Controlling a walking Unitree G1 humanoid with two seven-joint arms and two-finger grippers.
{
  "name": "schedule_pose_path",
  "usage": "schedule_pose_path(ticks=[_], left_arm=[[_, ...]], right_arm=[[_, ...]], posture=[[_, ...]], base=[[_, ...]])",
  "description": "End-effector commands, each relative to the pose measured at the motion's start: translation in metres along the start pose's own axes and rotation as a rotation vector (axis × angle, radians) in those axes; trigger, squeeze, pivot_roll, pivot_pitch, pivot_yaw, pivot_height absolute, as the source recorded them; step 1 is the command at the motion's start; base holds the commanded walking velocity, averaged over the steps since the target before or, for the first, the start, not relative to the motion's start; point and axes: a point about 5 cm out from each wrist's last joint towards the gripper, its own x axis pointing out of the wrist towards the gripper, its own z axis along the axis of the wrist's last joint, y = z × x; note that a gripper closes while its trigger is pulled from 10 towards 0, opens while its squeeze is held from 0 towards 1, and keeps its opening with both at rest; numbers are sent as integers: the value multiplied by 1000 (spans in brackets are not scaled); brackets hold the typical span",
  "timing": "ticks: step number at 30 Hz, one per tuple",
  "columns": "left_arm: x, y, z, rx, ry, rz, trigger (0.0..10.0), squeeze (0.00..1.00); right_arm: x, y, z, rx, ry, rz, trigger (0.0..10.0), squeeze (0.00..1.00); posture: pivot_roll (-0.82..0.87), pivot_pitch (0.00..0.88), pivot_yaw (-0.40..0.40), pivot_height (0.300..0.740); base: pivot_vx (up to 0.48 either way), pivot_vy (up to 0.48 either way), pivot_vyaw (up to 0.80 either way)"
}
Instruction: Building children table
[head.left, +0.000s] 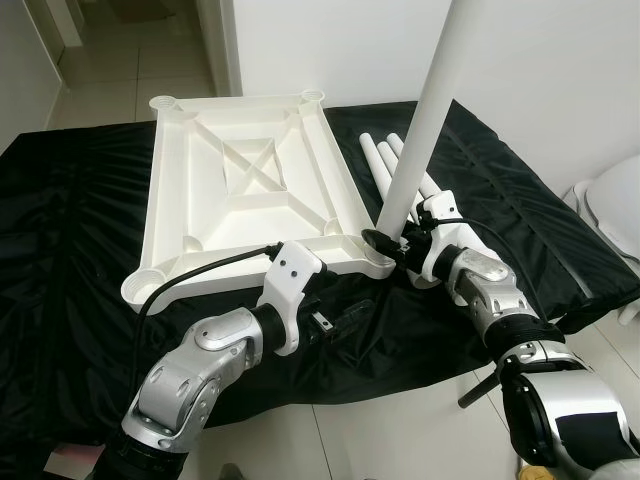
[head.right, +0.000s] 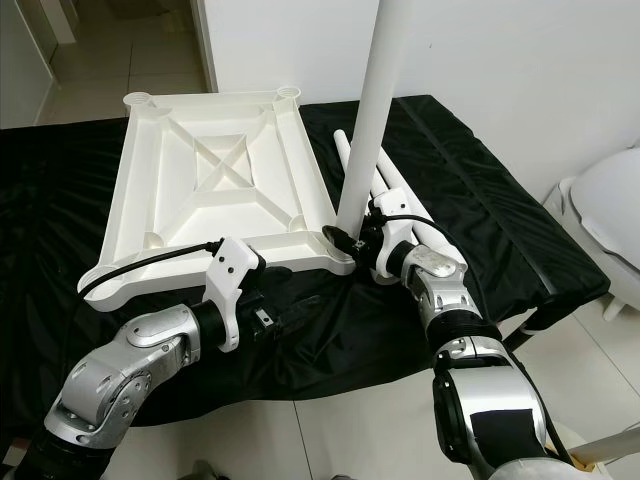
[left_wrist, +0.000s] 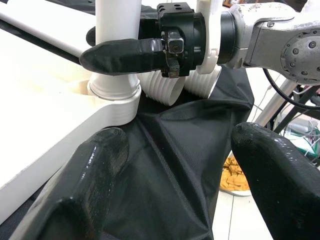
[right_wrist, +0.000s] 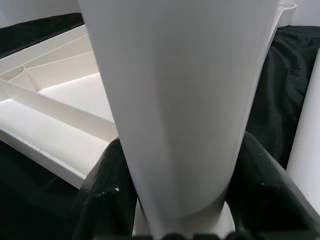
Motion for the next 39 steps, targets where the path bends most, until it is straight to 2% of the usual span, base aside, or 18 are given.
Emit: schedule_pose_path(ticks=[1,2,3,4,6,9,11,12,15,18,19,21,22,25,29,32,34,39], left_arm=[[0,-1,-2,-19,8,-9,10000,0],[0,-1,-2,-19,8,-10,10000,0],[0,-1,-2,-19,8,-10,10000,0],[0,-1,-2,-20,8,-11,10000,0],[0,-1,-2,-21,8,-11,10000,0],[0,-2,-3,-24,8,-12,10000,0],[0,-2,-3,-24,8,-12,10000,0],[0,-3,-3,-25,8,-12,10000,0],[0,-3,-3,-26,8,-13,10000,0],[1,-4,-3,-28,7,-13,10000,0],[1,-4,-3,-28,7,-13,10000,0],[1,-4,-4,-28,7,-14,10000,0],[1,-4,-4,-29,7,-15,10000,0],[1,-4,-4,-30,7,-15,10000,0],[1,-4,-4,-30,6,-15,10000,0],[1,-4,-4,-31,6,-14,10000,0],[2,-4,-4,-30,6,-15,10000,0],[2,-4,-4,-31,6,-16,10000,0]], right_arm=[[-4,3,-14,17,62,16,3412,0],[-5,2,-15,14,65,-8,5451,0],[-5,2,-15,14,65,-8,5451,0],[-4,1,-14,18,58,-38,10000,0],[-3,0,-12,33,41,-79,10000,0],[4,-3,-6,69,-8,-208,10000,0],[5,-4,-4,73,-18,-238,10000,0],[7,-4,-1,85,-45,-291,10000,0],[10,-3,1,100,-68,-342,10000,0],[17,1,4,164,-106,-488,10000,0],[17,1,4,164,-106,-488,10000,0],[19,4,4,168,-113,-524,10000,0],[23,10,4,177,-124,-603,10000,0],[28,17,4,189,-131,-675,10000,0],[38,30,4,195,-126,-733,10000,0],[41,34,5,192,-123,-747,10000,0],[50,41,6,210,-83,-808,10000,0],[56,46,6,234,-47,-862,10000,0]], posture=[[-29,50,4,740],[-29,50,3,740],[-29,50,3,740],[-29,50,3,740],[-30,53,2,740],[-30,54,-1,740],[-30,54,-1,740],[-30,55,-1,740],[-31,54,-2,740],[-31,54,-4,740],[-31,54,-4,740],[-31,54,-4,740],[-30,53,-4,740],[-31,53,-5,740],[-31,53,-5,740],[-31,53,-5,740],[-32,51,-4,740],[-33,50,-3,740]], base=[[0,0,0],[0,0,0],[0,0,0],[0,0,0],[0,0,0],[0,0,0],[0,0,0],[0,0,0],[0,0,0],[0,0,0],[0,0,0],[0,0,0],[0,0,0],[0,0,0],[0,0,0],[0,0,0],[0,0,0],[0,0,0]])
